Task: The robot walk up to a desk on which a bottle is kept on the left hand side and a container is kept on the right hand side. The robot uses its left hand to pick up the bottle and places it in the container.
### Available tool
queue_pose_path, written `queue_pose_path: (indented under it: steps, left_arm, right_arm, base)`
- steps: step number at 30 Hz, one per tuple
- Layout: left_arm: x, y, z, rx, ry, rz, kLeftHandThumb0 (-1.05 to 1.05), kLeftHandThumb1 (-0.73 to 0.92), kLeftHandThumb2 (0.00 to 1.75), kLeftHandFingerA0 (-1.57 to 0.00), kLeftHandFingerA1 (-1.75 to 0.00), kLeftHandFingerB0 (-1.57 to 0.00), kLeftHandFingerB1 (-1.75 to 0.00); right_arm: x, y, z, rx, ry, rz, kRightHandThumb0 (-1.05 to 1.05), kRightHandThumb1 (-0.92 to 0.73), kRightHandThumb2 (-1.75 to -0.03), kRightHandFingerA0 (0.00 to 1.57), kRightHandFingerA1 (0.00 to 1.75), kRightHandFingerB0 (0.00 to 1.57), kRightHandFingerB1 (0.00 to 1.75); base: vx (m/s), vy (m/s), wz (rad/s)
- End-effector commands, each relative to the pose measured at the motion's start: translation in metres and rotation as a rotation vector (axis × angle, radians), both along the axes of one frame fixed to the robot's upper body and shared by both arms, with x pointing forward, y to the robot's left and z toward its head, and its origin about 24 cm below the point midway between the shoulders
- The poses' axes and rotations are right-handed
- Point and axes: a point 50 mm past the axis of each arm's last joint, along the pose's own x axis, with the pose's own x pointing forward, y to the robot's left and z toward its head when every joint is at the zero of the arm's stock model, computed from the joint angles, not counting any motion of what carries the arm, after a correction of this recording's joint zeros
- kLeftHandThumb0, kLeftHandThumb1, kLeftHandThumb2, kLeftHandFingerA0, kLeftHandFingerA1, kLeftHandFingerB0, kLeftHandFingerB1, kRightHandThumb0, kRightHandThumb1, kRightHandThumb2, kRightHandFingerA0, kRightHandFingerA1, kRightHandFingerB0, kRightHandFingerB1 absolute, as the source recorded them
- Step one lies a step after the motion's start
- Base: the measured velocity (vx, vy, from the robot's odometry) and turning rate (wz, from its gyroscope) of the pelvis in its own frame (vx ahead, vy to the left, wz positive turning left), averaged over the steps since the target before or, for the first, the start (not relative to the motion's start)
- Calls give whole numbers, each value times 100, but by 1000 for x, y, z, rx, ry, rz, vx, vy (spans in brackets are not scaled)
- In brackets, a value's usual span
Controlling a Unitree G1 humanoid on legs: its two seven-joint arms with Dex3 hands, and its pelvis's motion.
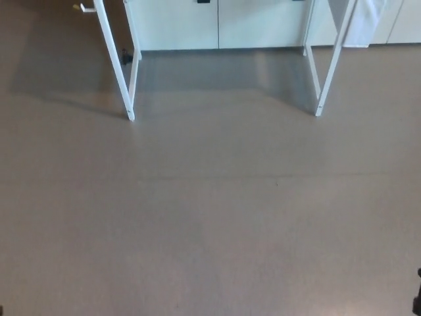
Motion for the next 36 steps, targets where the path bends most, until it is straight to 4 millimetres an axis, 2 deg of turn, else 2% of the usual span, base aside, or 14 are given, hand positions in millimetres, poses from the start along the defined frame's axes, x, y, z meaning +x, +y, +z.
queue_pose_path:
  steps: [1,4,10,15,18,26,33,36]
  left_arm:
    - [-9,5,2,9,7,-23,-14,61,57,-56,-49,-42,-41]
    - [-20,7,0,28,43,-45,-16,60,57,-56,-49,-41,-41]
    - [-24,7,1,41,46,-66,-21,56,56,-58,-51,-42,-42]
    - [-27,6,1,47,50,-76,-22,55,56,-59,-51,-43,-43]
    - [-28,7,0,26,52,-72,-23,56,57,-56,-52,-42,-43]
    - [-29,7,-1,32,60,-77,-22,56,56,-58,-52,-44,-44]
    - [-29,6,0,23,47,-83,-22,56,57,-58,-54,-44,-45]
    - [-28,6,1,24,50,-82,-23,55,57,-59,-52,-45,-44]
  right_arm:
    - [-13,-4,-2,15,-18,-8,-27,-49,-129,34,84,0,61]
    - [-27,-2,-9,18,-6,-15,-31,-48,-131,38,90,1,64]
    - [-37,-2,-14,4,38,-29,-26,-48,-126,42,90,5,64]
    - [-45,-2,-17,12,55,-31,-28,-48,-128,39,88,4,63]
    - [-48,-1,-17,8,54,-30,-27,-47,-130,44,91,5,64]
    - [-51,-1,-19,4,68,-29,-24,-47,-129,43,91,7,65]
    - [-52,-2,-19,-5,65,-28,-28,-47,-129,43,90,8,65]
    - [-51,-3,-19,-8,67,-25,-24,-49,-130,44,91,8,65]
  base:
    - [326,-11,-5]
    - [339,62,-14]
    - [369,121,-13]
    - [372,96,10]
    - [369,-16,17]
    - [450,-169,26]
    - [388,-37,-10]
    - [464,133,-17]
